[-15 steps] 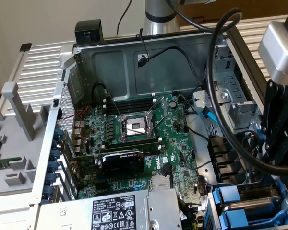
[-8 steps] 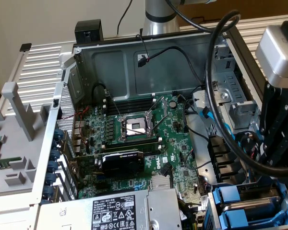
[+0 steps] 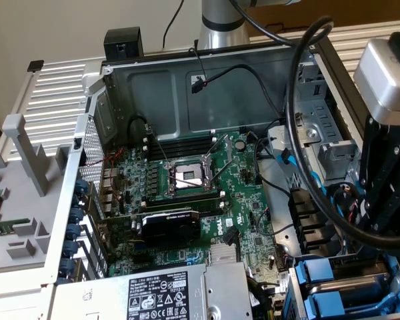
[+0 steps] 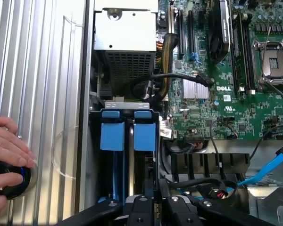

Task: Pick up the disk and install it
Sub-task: 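Insert the second disk wire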

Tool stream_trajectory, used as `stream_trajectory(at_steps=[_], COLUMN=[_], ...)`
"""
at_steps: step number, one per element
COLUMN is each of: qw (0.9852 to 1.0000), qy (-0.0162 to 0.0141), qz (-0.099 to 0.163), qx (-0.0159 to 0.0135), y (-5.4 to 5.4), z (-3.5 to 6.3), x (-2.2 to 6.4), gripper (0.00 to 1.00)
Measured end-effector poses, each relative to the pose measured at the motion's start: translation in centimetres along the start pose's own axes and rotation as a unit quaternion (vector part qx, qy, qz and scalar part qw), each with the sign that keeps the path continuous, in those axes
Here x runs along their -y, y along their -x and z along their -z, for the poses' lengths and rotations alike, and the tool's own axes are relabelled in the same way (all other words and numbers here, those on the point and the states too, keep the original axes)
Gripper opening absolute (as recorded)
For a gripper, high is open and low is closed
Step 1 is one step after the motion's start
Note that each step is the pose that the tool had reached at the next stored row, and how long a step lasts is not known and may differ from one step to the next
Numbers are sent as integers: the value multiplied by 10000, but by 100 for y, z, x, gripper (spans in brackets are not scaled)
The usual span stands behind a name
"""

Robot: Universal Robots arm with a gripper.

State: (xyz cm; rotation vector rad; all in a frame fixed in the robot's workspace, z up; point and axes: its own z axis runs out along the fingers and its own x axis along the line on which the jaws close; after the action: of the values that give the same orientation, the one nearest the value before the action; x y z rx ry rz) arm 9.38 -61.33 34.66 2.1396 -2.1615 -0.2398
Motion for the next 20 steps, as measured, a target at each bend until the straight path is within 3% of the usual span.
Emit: stream_trajectory(at_steps=[20], qw=[10000], qy=[-7], qz=[-12], qx=[2], y=[-3], z=[-31], x=[0], gripper=[16])
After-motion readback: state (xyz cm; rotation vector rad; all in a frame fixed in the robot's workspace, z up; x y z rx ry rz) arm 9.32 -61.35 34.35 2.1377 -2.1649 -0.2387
